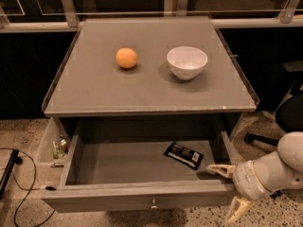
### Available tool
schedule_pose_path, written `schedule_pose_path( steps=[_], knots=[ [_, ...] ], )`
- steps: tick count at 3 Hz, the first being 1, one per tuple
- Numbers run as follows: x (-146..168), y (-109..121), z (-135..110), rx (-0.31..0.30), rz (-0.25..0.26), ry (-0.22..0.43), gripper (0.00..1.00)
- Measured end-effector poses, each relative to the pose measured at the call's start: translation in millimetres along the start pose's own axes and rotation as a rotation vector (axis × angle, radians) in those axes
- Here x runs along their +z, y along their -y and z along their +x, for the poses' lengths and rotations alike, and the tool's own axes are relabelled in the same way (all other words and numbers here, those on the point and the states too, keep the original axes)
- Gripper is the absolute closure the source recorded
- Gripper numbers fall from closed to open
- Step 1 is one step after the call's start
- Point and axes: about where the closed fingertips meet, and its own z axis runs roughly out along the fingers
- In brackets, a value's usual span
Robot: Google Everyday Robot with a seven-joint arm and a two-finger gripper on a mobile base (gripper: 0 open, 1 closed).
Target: Open top drawer
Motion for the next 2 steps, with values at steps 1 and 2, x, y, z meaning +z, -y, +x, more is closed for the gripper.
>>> schedule_pose_path(
  steps=[1, 2],
  knots=[
    [-1, 0, -1, 0.000, 0.000, 0.000, 0.42],
    [-21, -41, 4, 0.025, 0.010, -0.025, 0.65]
  ],
)
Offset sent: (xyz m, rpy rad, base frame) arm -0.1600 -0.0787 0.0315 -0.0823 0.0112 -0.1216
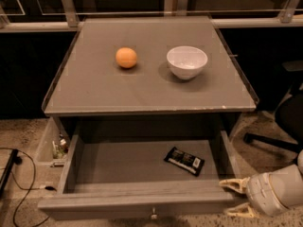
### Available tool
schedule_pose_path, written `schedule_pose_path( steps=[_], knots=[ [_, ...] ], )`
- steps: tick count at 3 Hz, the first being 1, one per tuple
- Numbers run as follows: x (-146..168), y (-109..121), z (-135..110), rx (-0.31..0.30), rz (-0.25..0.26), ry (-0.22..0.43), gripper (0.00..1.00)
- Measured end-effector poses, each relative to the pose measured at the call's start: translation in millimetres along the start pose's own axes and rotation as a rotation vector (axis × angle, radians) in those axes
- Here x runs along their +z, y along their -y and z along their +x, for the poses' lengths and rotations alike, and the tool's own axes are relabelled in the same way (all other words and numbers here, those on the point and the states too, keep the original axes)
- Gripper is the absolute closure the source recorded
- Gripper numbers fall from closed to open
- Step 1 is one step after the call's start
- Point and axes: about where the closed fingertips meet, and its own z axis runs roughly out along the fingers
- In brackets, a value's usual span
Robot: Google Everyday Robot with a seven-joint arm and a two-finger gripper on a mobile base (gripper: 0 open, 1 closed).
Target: Open top drawer
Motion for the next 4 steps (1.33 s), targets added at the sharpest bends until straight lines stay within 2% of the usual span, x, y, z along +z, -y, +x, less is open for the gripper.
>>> schedule_pose_path(
  steps=[1, 2, 3, 4],
  knots=[
    [-3, -1, -2, 0.000, 0.000, 0.000, 0.88],
    [-6, -14, -3, 0.013, 0.002, -0.002, 1.00],
    [-6, -14, -3, 0.013, 0.002, -0.002, 0.81],
    [-6, -14, -3, 0.013, 0.002, -0.002, 0.58]
  ],
)
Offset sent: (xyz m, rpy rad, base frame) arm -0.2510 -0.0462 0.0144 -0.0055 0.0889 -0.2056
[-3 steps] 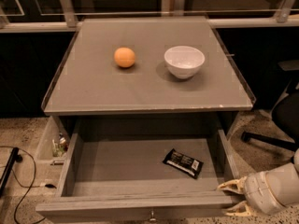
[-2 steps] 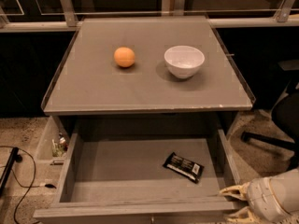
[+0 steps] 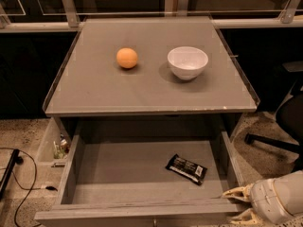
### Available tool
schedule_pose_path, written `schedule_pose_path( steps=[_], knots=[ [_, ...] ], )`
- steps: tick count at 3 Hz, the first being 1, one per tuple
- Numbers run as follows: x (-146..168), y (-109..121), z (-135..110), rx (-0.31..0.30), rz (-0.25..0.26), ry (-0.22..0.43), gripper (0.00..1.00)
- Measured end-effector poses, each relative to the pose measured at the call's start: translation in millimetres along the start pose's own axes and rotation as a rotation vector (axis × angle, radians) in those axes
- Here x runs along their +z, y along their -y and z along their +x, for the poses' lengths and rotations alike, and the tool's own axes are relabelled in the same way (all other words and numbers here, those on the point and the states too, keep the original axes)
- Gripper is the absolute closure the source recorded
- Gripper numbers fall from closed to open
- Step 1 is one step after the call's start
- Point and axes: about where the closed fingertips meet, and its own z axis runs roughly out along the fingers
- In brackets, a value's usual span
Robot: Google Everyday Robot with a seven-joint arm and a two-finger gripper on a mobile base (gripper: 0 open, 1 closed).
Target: Open top drawer
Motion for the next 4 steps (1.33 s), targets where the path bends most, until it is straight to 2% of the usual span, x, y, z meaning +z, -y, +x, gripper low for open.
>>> schedule_pose_path(
  steps=[2, 3, 4],
  knots=[
    [0.0, 0.0, 0.0, 0.000, 0.000, 0.000, 0.12],
    [0.0, 0.0, 0.0, 0.000, 0.000, 0.000, 0.00],
    [0.0, 0.0, 0.0, 0.000, 0.000, 0.000, 0.00]
  ],
)
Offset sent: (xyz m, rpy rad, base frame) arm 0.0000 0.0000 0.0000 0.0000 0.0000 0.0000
